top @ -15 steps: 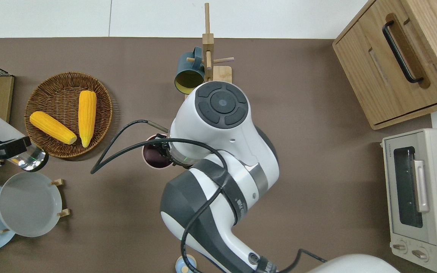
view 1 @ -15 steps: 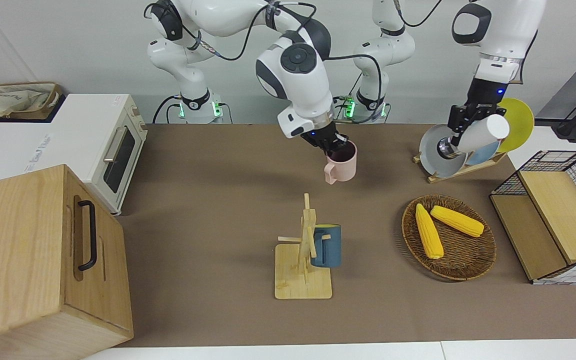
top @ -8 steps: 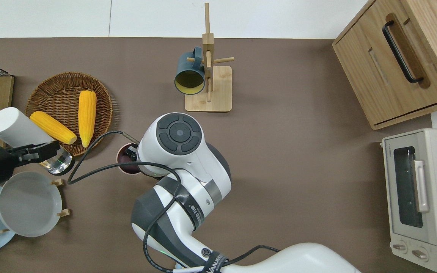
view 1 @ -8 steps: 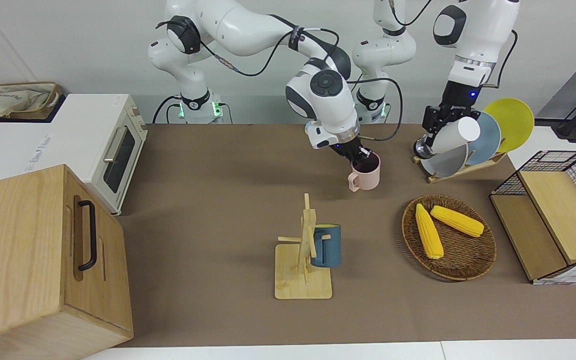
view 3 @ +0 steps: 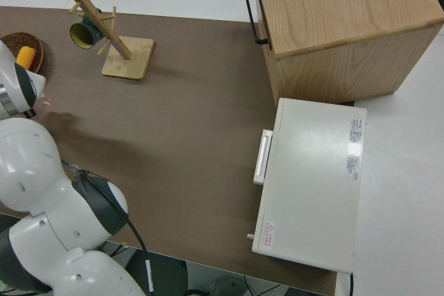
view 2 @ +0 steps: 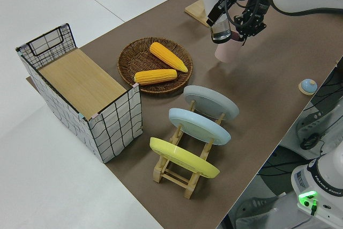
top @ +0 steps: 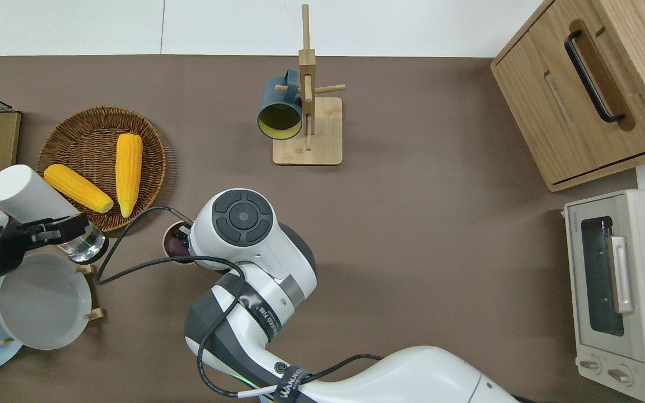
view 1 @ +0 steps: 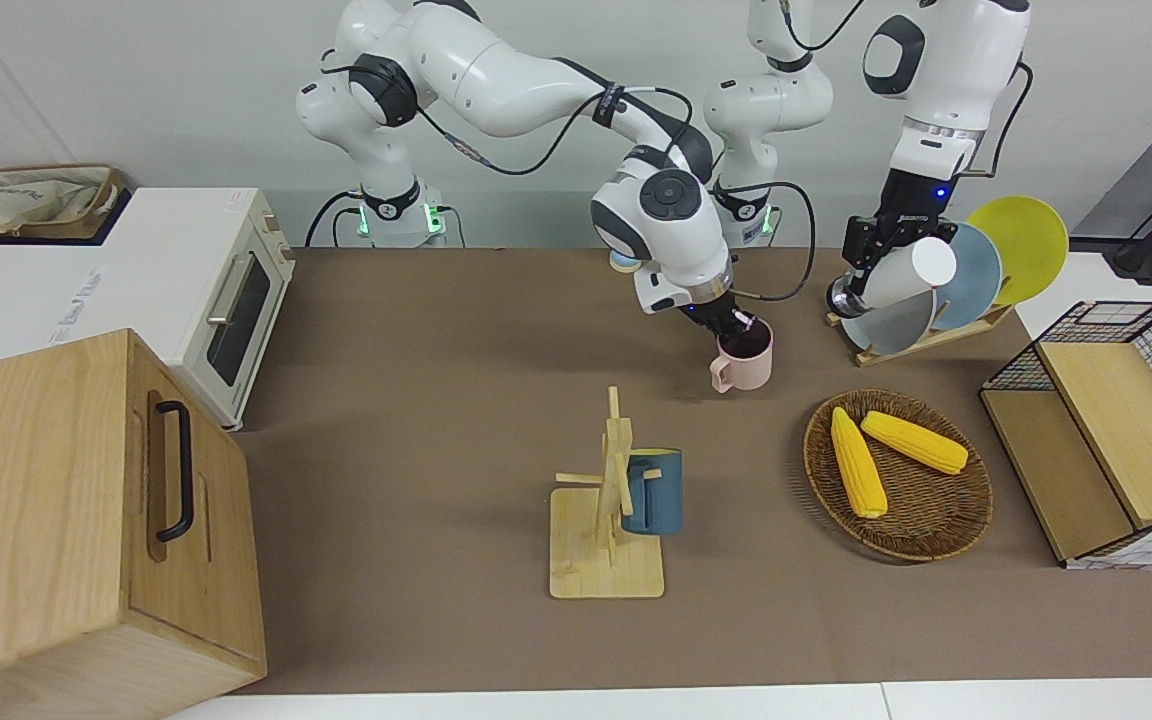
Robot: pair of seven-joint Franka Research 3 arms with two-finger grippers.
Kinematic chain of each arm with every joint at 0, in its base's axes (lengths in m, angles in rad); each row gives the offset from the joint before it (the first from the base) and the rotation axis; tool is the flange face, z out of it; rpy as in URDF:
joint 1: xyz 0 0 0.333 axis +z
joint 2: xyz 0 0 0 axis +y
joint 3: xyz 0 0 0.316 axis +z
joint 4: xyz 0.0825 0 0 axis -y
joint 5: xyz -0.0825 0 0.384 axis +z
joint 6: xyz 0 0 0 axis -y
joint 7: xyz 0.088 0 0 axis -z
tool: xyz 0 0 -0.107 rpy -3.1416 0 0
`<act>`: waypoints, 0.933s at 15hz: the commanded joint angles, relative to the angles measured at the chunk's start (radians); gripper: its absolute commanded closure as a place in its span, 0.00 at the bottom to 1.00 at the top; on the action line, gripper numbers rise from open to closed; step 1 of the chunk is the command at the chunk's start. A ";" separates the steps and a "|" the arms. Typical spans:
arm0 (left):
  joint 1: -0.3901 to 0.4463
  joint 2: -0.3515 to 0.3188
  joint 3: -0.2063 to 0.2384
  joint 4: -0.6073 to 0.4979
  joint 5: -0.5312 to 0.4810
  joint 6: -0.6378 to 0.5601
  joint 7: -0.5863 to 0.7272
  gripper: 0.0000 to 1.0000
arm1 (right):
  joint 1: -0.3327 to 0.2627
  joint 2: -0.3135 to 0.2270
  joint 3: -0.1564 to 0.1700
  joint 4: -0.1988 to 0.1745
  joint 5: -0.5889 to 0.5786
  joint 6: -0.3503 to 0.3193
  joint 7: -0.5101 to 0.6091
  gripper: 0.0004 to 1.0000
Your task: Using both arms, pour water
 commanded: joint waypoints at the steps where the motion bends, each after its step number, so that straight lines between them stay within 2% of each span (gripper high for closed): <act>1: -0.019 -0.040 0.013 -0.041 0.050 0.013 -0.011 0.88 | 0.005 0.033 0.022 0.009 -0.055 0.033 0.042 1.00; 8: -0.033 -0.069 0.028 -0.115 0.059 0.022 0.024 0.88 | 0.008 0.068 0.022 0.009 -0.095 0.059 0.042 0.99; 10: -0.082 -0.072 0.077 -0.127 0.059 0.020 0.042 0.88 | 0.008 0.069 0.022 0.009 -0.098 0.061 0.042 0.87; 11: -0.123 -0.077 0.128 -0.135 0.061 0.022 0.047 0.88 | 0.009 0.071 0.022 0.009 -0.098 0.061 0.039 0.82; 12: -0.164 -0.083 0.169 -0.136 0.062 0.020 0.050 0.88 | 0.008 0.074 0.022 0.009 -0.098 0.061 0.038 0.71; 13: -0.188 -0.089 0.199 -0.143 0.076 0.020 0.051 0.88 | 0.008 0.074 0.022 0.009 -0.098 0.061 0.038 0.53; 14: -0.204 -0.094 0.219 -0.152 0.087 0.022 0.051 0.88 | 0.008 0.074 0.021 0.009 -0.098 0.061 0.038 0.44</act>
